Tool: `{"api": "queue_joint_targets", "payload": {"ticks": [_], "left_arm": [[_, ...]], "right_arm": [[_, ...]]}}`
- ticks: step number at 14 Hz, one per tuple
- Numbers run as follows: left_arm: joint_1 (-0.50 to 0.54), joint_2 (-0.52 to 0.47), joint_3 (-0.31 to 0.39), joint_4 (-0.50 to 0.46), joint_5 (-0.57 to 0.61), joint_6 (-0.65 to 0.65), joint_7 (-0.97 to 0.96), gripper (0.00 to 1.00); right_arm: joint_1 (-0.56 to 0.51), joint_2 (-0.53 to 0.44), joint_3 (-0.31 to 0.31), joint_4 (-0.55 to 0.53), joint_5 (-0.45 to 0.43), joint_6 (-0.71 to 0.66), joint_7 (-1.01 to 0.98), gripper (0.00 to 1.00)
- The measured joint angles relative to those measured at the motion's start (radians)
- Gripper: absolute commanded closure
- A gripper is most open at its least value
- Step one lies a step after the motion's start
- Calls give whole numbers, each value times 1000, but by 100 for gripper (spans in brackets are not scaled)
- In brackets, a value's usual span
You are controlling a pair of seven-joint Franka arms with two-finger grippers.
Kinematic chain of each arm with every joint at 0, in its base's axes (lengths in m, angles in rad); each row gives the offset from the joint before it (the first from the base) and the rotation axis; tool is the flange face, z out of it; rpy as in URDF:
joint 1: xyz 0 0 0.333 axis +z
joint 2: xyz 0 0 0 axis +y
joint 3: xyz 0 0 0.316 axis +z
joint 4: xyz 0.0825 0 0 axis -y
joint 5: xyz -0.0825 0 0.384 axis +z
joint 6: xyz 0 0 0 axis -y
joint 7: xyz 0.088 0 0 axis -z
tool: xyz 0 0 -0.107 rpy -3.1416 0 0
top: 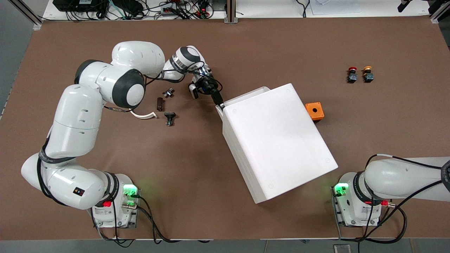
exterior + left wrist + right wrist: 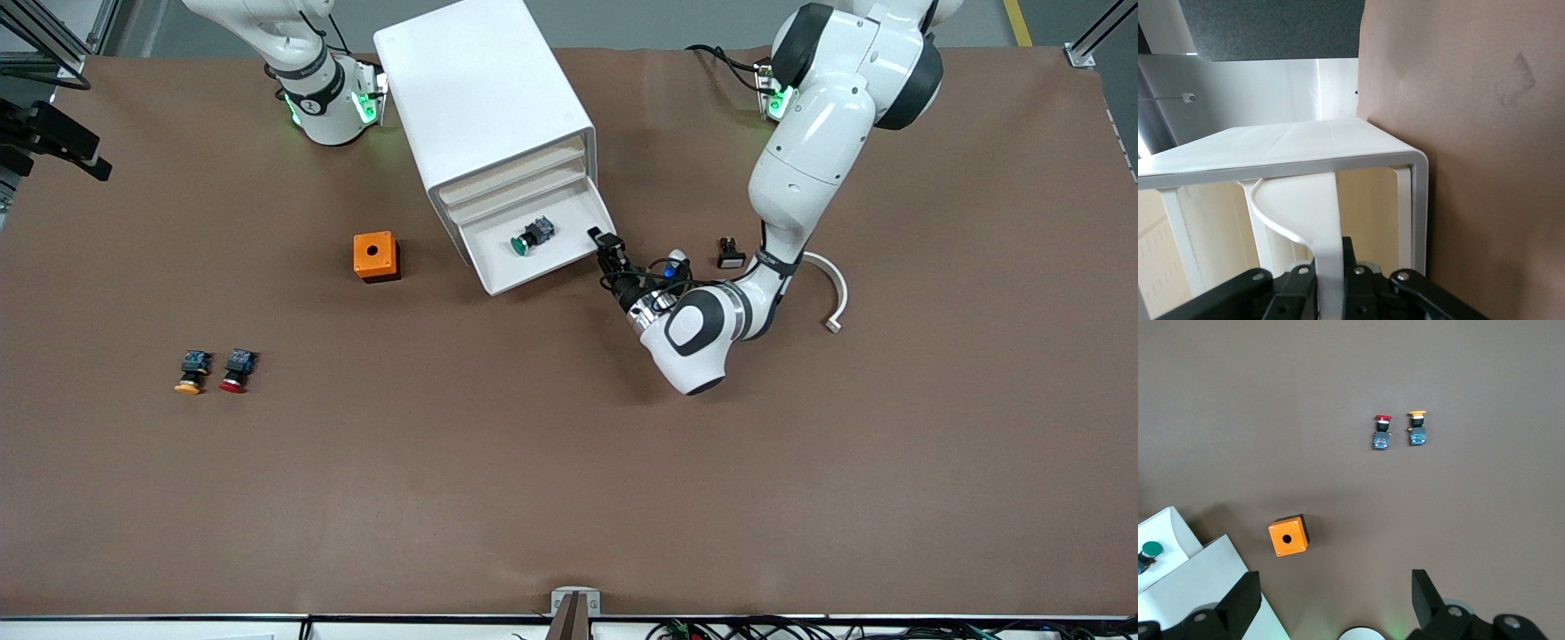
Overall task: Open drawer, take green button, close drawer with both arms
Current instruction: 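Pull the drawer open with the left gripper, then withdraw the left gripper from the drawer while the right gripper approaches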
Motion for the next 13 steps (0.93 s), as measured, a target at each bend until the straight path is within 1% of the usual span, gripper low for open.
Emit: {"api": "queue_joint_targets", "payload": {"ticks": [2, 3, 4, 5, 6, 10, 13], "left_arm": [[5, 0, 0, 2, 0, 2, 0, 81], [5, 0, 0, 4, 0, 4, 3, 53], [5, 0, 0, 5, 0, 4, 5, 41], [5, 0, 0, 5, 0, 4, 7, 4], [5, 0, 0, 6, 0, 4, 9, 0], [7, 0, 0, 17, 0, 4, 20, 0], [28, -5, 0, 49, 0, 4, 86, 0]], "right_arm": [[0, 0, 0, 0, 6, 2, -4, 0], [0, 0, 0, 0, 6, 3, -5, 0], [0, 0, 0, 2, 6, 4, -6, 0], [0, 0, 0, 5, 6, 4, -6, 0], [0, 0, -1, 6, 6, 5, -6, 0], [0, 14, -3, 6, 4, 6, -6, 0], [-1, 82, -8, 5, 4, 9, -6, 0]]}}
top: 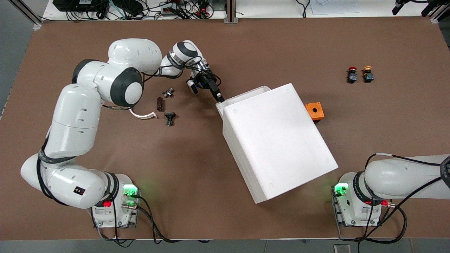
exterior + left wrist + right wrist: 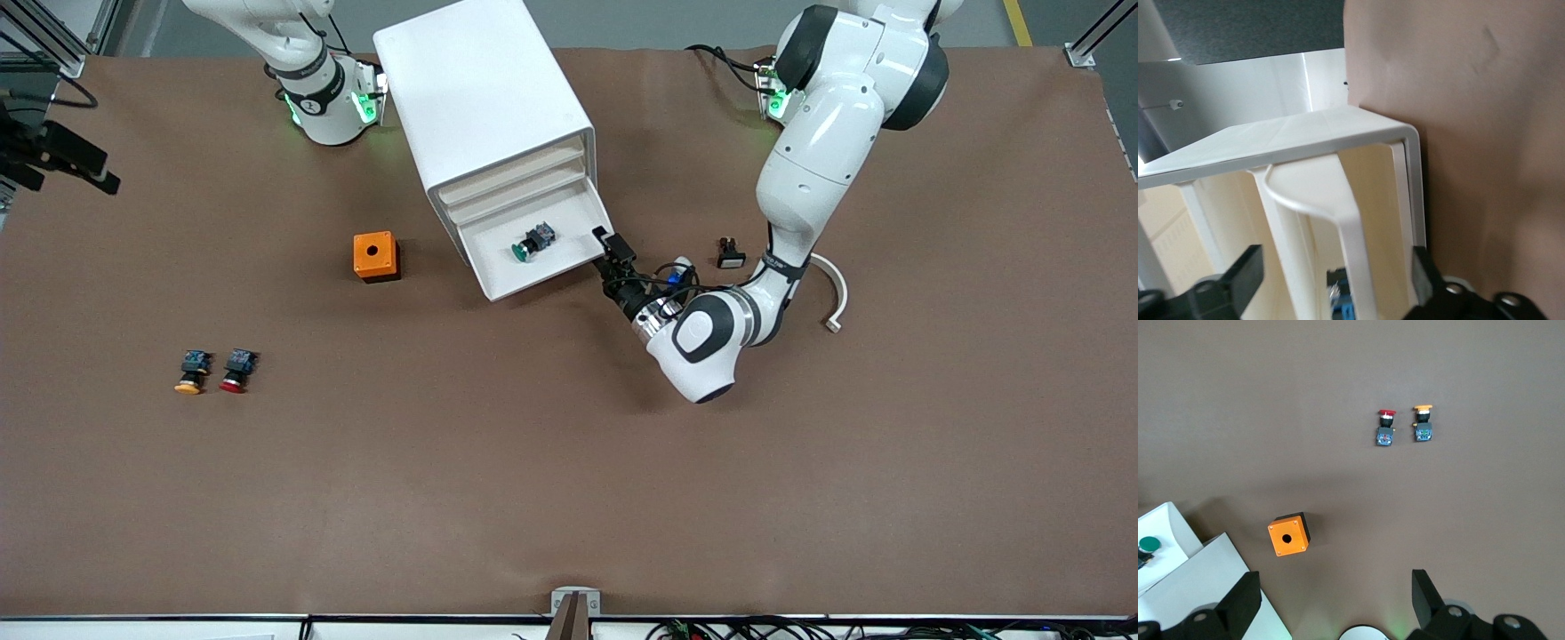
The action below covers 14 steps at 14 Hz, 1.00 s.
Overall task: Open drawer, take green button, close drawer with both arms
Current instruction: 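Withdraw the left gripper from the drawer while the right gripper approaches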
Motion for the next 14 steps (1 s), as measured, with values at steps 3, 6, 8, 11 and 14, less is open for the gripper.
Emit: {"api": "queue_joint_targets", "payload": {"ticks": [3, 6, 8, 11, 14], "left_arm": [[47, -12, 3, 54, 1, 1, 153, 0], [84, -30, 41, 97, 47, 1, 386, 0], [86, -44, 92, 108, 88, 2, 591, 0], [87, -75, 143, 127, 193, 86, 882, 0], [84, -122, 197, 139, 264, 199, 1117, 0]], "right_arm": [[-1, 66, -5, 3, -1, 10, 0, 0], [-8, 134, -8, 9, -5, 14, 0, 0], [-16, 170, -9, 27, -18, 17, 0, 0], [-14, 177, -4, 42, -14, 10, 26, 0], [36, 177, 4, 51, 0, 3, 252, 0]]}}
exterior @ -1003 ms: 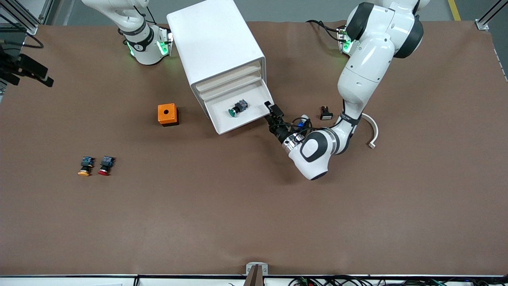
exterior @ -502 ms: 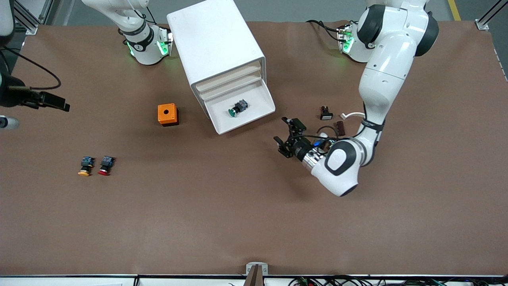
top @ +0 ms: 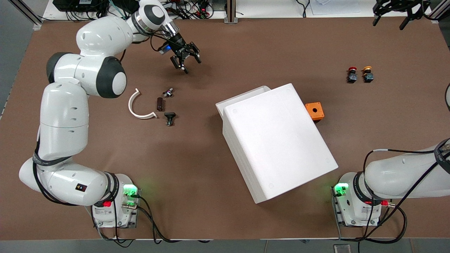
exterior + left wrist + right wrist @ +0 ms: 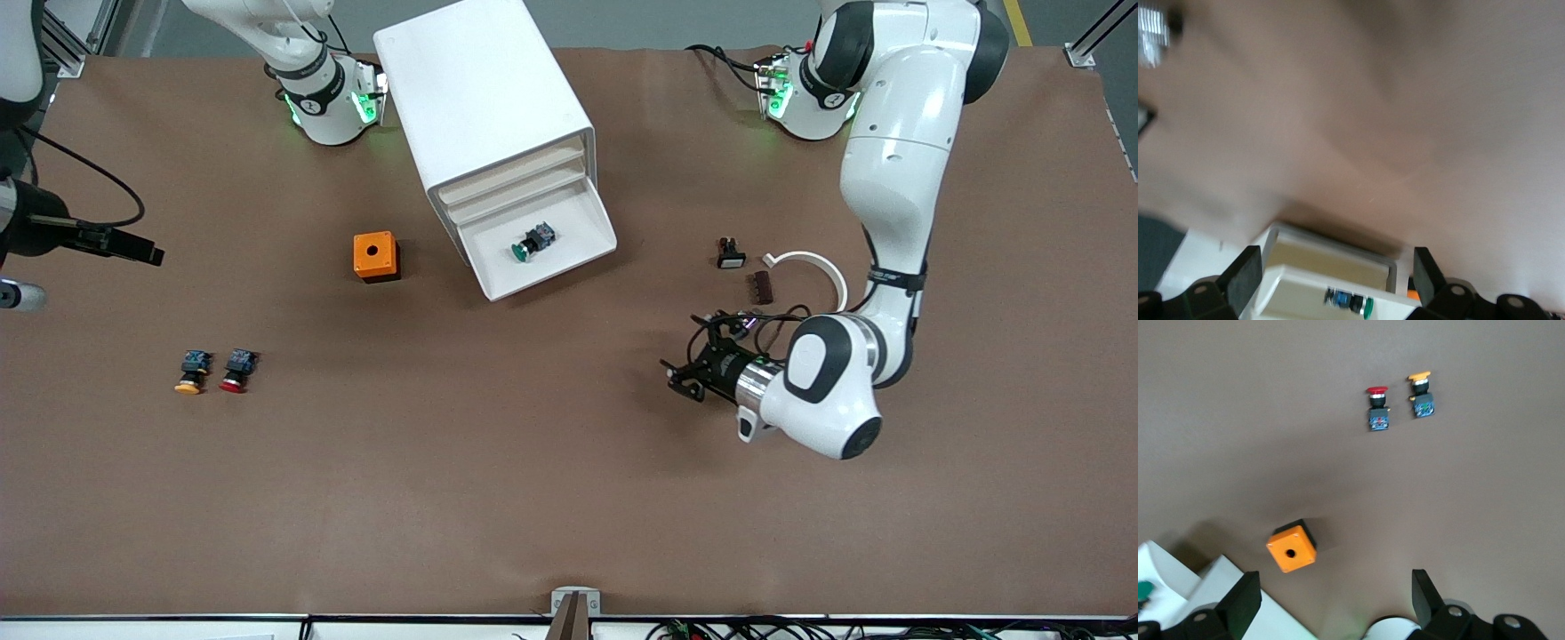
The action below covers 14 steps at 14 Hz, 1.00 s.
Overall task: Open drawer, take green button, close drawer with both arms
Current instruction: 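Withdraw the left gripper from the drawer while the right gripper approaches, then lower the right gripper into the drawer over the green button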
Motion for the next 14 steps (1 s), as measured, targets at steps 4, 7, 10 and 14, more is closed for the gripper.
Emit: {"api": "queue_joint_targets", "payload": {"ticks": [4, 7, 10, 14], "left_arm": [[-21, -85, 22, 6, 198, 135, 127, 0], [-63, -130, 23, 5, 361, 261, 129, 0], [-77, -146, 23, 5, 441, 329, 130, 0], [-81, -146, 23, 2, 449, 347, 135, 0]], "right_arm": [[176, -1, 12, 1, 12, -8, 317, 0], [273, -1, 15, -1, 42, -4, 451, 0], [376, 1, 15, -28, 54, 32, 566, 0], [568, 11, 16, -94, 56, 129, 773, 0]]}}
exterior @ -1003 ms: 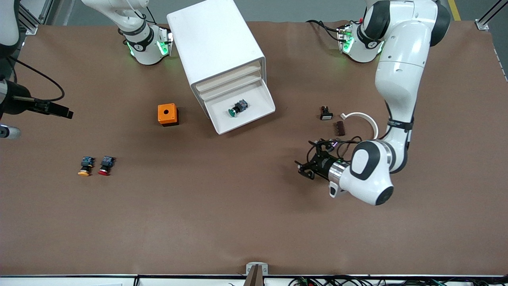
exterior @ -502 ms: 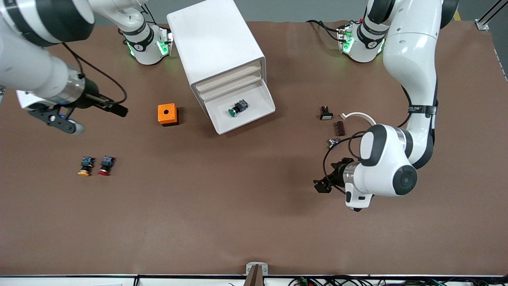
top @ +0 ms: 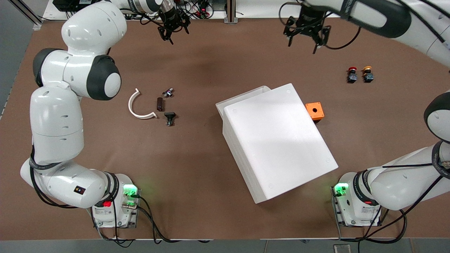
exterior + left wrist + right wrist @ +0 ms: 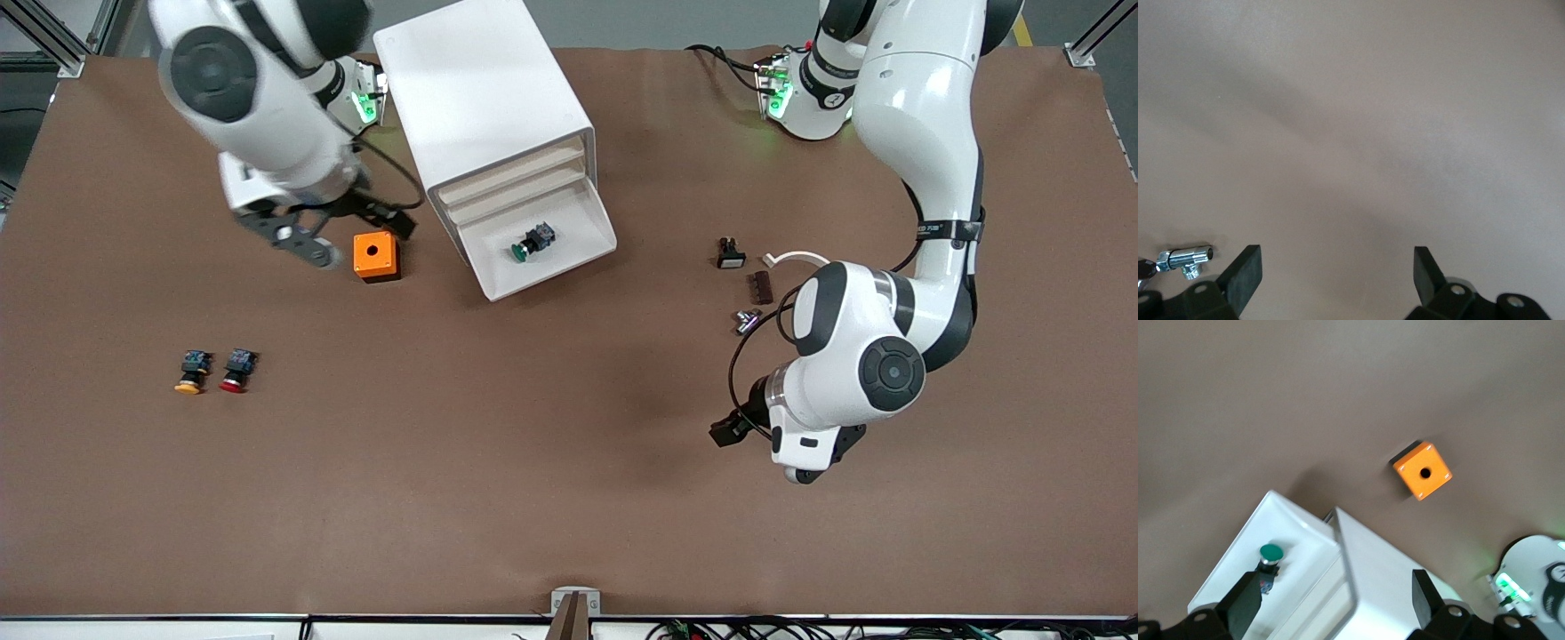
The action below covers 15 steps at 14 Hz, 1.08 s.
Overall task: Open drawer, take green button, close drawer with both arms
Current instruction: 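Lower the right gripper into the drawer over the green button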
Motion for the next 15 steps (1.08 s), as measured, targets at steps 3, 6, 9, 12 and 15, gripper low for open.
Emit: {"api": "queue_joint_targets", "payload": {"ticks": [3, 6, 9, 12, 15], "left_arm": [[-16, 0, 0, -2, 0, 9, 0, 0], [-27, 0, 0, -3, 0, 12, 0, 0], [-32, 0, 0, -4, 0, 13, 0, 0], [-42, 0, 0, -4, 0, 15, 0, 0], [-42, 0, 0, -5, 0, 29, 0, 0]], "right_arm": [[93, 32, -1, -26, 0, 63, 40, 0], [155, 79, -1, -29, 0, 139, 106, 0], [199, 135, -2, -30, 0, 195, 172, 0], [227, 189, -2, -31, 0, 243, 210, 0], [259, 234, -3, -31, 0, 281, 234, 0]]}}
